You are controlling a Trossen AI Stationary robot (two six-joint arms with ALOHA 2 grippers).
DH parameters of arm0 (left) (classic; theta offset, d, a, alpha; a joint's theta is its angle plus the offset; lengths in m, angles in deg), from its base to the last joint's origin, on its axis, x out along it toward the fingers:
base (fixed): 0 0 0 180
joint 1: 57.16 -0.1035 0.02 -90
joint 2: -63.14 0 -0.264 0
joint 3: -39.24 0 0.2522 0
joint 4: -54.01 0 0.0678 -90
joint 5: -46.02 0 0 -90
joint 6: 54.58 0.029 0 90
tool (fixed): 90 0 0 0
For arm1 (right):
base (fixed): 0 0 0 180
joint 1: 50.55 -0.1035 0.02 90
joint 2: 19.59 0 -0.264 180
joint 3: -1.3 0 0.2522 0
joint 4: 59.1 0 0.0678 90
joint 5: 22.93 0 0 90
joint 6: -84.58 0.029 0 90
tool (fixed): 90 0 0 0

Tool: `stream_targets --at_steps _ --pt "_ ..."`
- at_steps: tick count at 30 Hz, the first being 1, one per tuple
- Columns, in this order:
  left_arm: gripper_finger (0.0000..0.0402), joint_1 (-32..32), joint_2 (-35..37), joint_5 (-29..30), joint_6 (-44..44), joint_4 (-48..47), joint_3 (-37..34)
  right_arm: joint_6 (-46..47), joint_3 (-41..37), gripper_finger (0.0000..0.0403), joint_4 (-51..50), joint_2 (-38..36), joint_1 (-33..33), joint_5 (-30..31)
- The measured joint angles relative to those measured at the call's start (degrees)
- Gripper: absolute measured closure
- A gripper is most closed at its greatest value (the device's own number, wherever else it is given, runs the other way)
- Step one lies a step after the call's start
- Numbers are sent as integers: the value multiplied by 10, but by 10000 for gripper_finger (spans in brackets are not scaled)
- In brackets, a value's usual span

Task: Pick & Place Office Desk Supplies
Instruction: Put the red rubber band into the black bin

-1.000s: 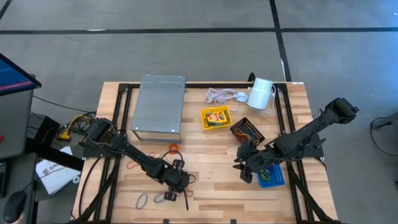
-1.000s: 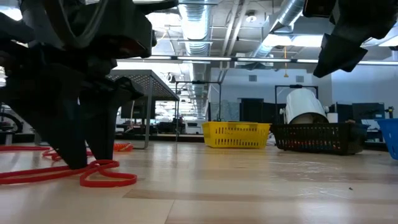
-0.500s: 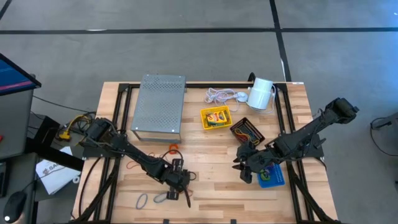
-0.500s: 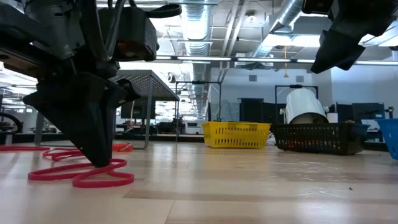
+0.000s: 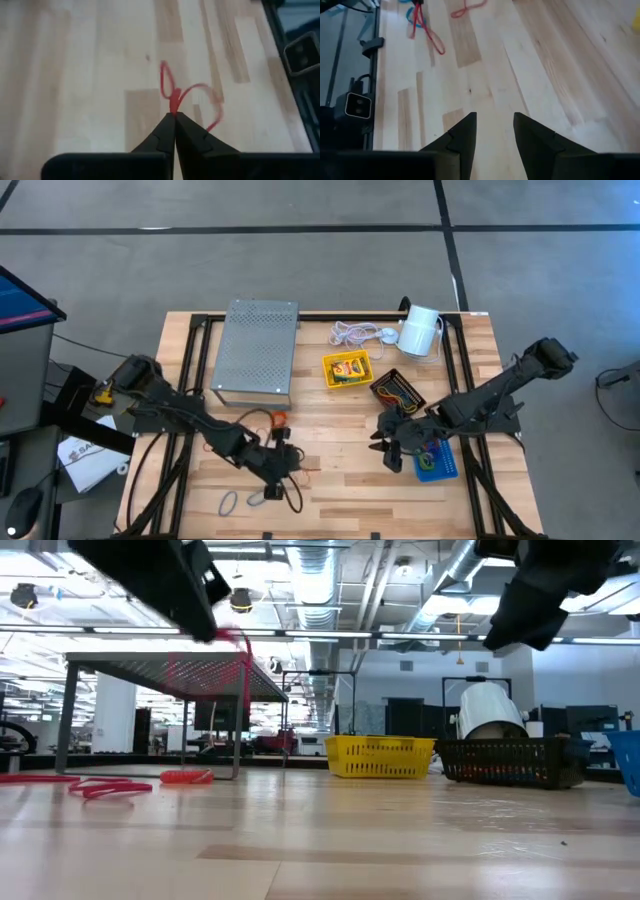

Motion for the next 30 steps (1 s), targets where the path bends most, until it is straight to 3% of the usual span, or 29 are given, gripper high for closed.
stream_targets --at_steps 5,13,18,30 --pt "401 0 40 79 3 -23 0 -71 0 253 57 0 30 -16" --pt "401 -23 63 218 14 -31 0 -167 0 176 213 0 92 -28" --pt "401 -50 63 236 68 17 0 -160 0 165 258 0 133 -25" --pt "401 -108 63 231 143 87 0 -173 0 193 272 12 173 -28"
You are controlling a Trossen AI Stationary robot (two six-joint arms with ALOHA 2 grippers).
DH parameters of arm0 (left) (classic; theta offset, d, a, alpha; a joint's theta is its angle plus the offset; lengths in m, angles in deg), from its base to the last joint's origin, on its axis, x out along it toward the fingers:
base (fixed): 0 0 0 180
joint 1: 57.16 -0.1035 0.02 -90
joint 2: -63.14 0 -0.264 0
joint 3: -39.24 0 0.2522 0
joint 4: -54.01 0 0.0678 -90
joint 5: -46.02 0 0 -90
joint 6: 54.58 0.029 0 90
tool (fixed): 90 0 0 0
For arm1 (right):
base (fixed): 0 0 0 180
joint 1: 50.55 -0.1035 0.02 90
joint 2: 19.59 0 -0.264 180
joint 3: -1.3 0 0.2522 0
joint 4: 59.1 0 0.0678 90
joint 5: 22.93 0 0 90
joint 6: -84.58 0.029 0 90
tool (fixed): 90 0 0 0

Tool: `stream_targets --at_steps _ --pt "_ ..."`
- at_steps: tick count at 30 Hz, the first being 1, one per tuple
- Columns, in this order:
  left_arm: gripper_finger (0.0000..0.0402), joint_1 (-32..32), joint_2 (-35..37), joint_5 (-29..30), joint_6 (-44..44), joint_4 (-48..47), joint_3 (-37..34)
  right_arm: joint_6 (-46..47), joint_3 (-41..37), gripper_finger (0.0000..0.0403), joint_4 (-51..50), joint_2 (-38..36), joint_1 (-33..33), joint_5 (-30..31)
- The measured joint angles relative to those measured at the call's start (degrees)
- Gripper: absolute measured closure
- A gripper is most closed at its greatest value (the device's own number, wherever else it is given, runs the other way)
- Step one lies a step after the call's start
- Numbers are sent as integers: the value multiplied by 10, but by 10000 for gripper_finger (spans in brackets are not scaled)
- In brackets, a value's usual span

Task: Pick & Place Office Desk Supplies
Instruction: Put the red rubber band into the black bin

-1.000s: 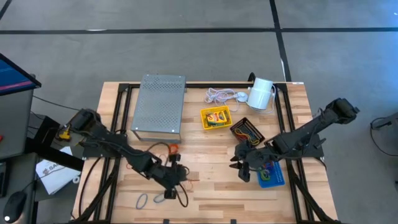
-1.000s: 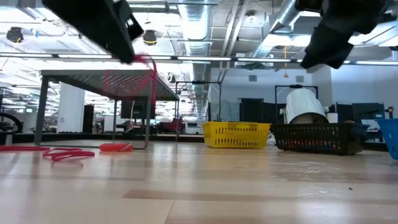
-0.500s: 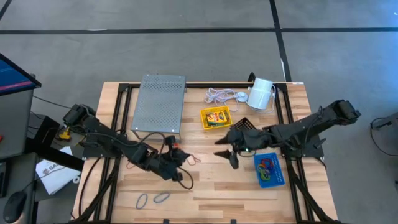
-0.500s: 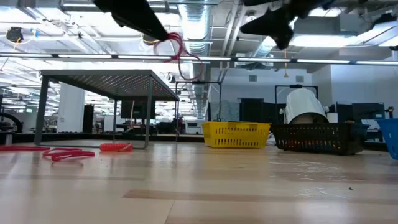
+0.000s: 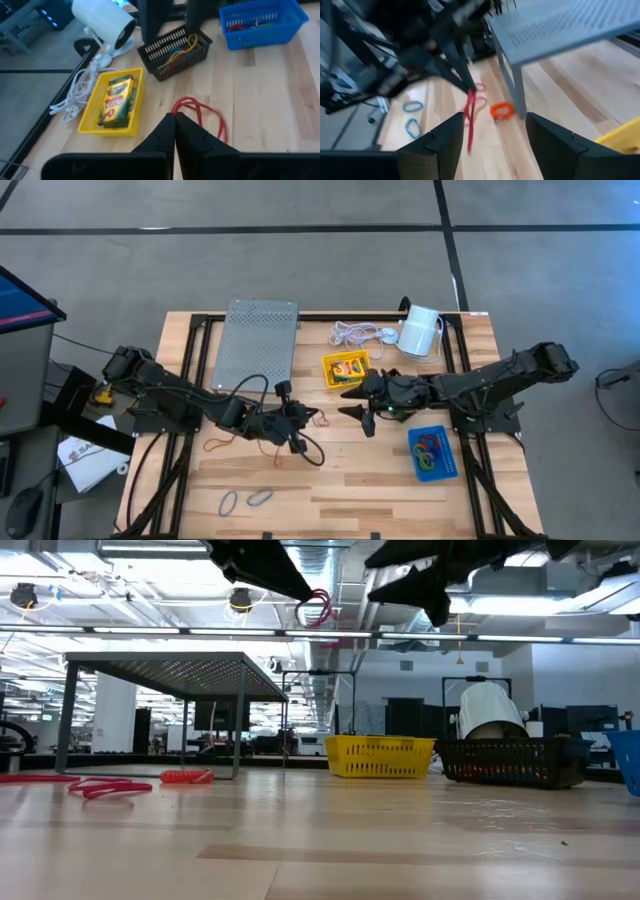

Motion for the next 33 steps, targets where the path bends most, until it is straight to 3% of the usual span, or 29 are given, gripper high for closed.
stream_targets --at_steps 10,33 --pt "401 -18 0 -6 27 19 0 -1 0 182 101 75 30 -61" --pt "401 -29 0 -21 34 28 0 0 40 200 129 156 33 -78"
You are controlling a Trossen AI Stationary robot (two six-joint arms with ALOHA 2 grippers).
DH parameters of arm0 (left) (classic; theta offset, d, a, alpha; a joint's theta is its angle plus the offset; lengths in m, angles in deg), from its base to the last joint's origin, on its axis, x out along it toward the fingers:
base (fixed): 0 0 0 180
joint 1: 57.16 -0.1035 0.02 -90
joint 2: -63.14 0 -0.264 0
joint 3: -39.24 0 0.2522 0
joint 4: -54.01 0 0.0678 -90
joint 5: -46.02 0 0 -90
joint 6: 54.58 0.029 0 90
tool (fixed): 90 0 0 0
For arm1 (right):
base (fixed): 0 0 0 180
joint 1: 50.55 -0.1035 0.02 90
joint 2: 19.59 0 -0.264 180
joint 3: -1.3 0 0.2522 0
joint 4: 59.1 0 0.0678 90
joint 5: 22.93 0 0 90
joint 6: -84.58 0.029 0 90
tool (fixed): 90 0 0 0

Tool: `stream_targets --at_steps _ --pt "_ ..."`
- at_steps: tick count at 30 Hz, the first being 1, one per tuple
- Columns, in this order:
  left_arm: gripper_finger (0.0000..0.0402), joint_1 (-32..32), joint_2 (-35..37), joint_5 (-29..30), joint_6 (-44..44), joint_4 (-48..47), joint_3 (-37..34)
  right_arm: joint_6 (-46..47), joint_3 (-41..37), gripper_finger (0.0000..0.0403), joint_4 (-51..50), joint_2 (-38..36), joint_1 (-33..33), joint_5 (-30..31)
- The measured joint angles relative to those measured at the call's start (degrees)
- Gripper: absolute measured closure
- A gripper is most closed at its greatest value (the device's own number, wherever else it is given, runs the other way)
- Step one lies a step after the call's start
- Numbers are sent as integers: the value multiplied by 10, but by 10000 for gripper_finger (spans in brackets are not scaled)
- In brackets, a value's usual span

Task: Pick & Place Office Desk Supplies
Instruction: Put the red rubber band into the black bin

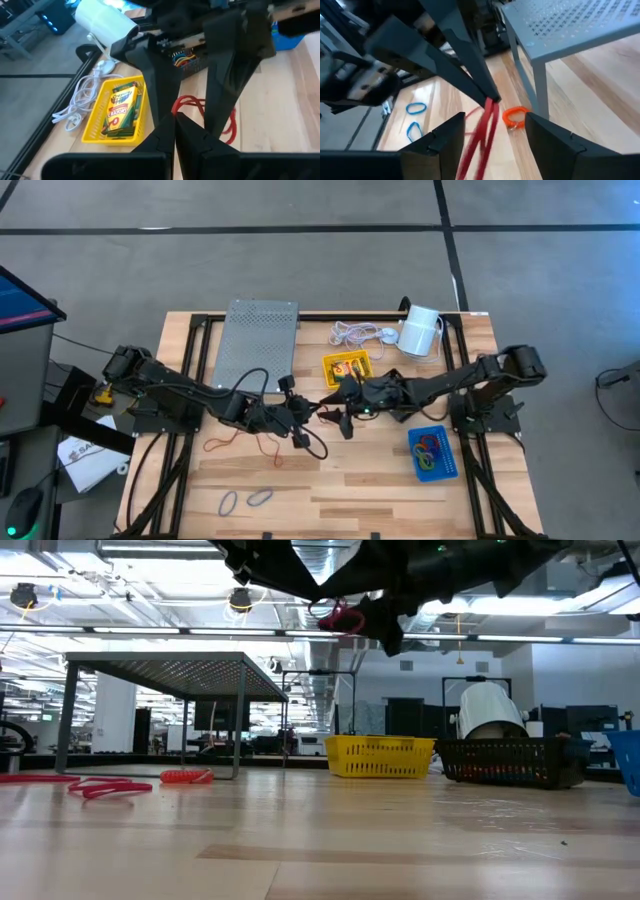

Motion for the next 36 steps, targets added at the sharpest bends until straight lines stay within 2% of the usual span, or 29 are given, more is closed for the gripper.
stream_targets --at_steps 4,9,10,19,27,32,36 --pt "401 0 0 -5 0 -4 0 -3 20 241 -30 9 0 0" --pt "398 0 0 -5 0 -2 0 -38 24 374 -42 6 0 -22" --pt "397 0 0 -5 0 -2 0 -46 24 387 -41 5 0 -26" --pt "366 0 0 -4 7 -2 0 -40 24 401 -45 5 0 -31" --pt "280 1 0 -4 14 -2 0 -40 24 402 -46 4 0 -43" --pt "223 1 2 -2 27 7 0 -46 23 402 -70 -19 0 -47" --pt "194 2 31 16 27 1 0 -58 24 403 -93 -56 0 -45"
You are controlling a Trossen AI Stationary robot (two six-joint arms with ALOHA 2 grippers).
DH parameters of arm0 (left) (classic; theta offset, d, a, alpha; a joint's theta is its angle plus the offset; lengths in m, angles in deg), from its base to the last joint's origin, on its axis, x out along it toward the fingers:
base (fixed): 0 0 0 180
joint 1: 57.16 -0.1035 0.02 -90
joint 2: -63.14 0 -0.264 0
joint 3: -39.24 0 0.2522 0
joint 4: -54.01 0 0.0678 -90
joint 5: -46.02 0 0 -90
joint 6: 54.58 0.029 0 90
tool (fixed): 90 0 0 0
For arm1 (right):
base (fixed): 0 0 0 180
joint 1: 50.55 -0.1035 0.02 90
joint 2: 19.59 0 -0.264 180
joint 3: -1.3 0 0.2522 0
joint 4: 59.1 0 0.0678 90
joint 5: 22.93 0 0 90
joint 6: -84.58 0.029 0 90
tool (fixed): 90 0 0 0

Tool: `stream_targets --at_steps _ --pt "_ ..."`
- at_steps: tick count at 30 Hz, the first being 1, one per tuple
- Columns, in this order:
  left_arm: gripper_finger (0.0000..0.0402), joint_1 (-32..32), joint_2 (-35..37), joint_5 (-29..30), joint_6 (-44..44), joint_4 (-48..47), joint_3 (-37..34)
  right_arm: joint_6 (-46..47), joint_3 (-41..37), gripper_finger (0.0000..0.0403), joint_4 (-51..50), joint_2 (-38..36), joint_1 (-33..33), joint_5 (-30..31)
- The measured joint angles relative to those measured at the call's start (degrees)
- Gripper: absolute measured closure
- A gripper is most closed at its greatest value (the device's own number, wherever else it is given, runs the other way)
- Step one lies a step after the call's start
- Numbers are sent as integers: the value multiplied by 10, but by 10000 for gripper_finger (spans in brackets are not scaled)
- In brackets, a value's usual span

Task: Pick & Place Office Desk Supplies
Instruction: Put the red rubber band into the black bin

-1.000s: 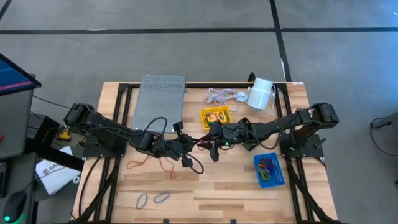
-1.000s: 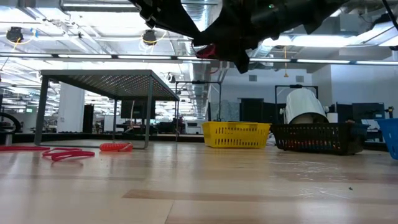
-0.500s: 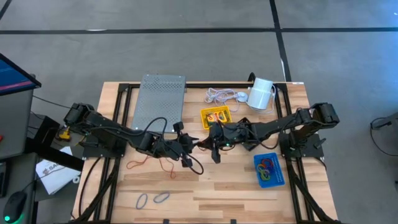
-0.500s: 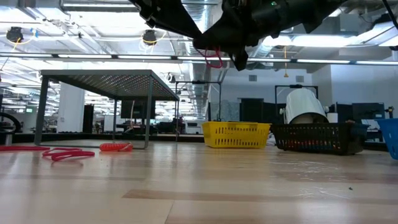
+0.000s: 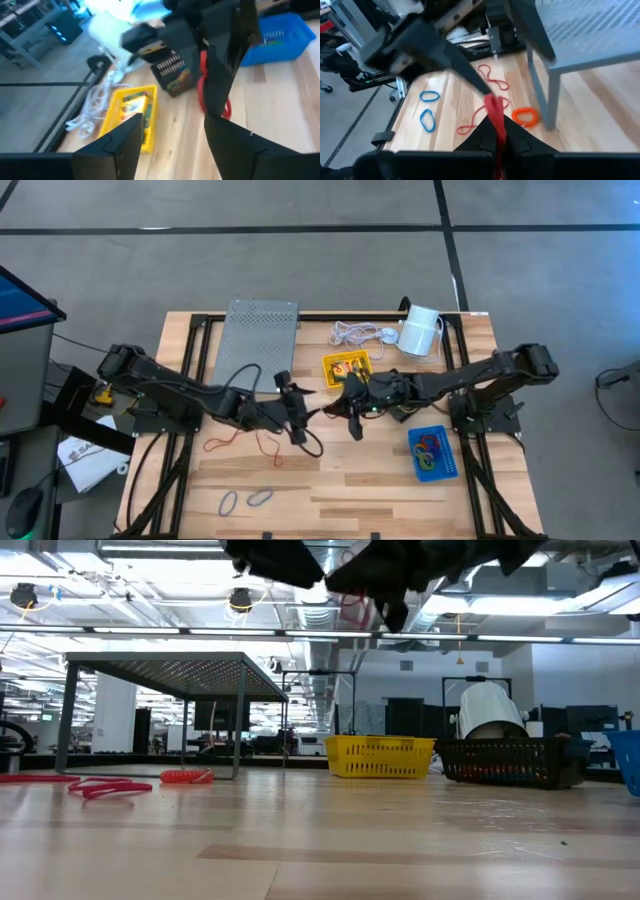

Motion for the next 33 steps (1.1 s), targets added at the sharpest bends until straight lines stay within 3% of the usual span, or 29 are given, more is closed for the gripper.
stream_targets --at_steps 6,11,22,27,33 --pt "188 10 84 -16 -26 -40 1 -8 0 403 -93 -62 12 7" --pt "203 31 139 -30 -82 -115 -9 -12 0 403 -213 -145 29 51" --pt "239 46 243 -51 -129 94 -222 61 0 403 -507 -352 74 130" --pt "251 44 238 -61 -127 128 -252 116 -26 403 -553 -380 79 153" --pt "263 42 234 -54 -114 125 -258 178 -103 403 -545 -353 87 139"
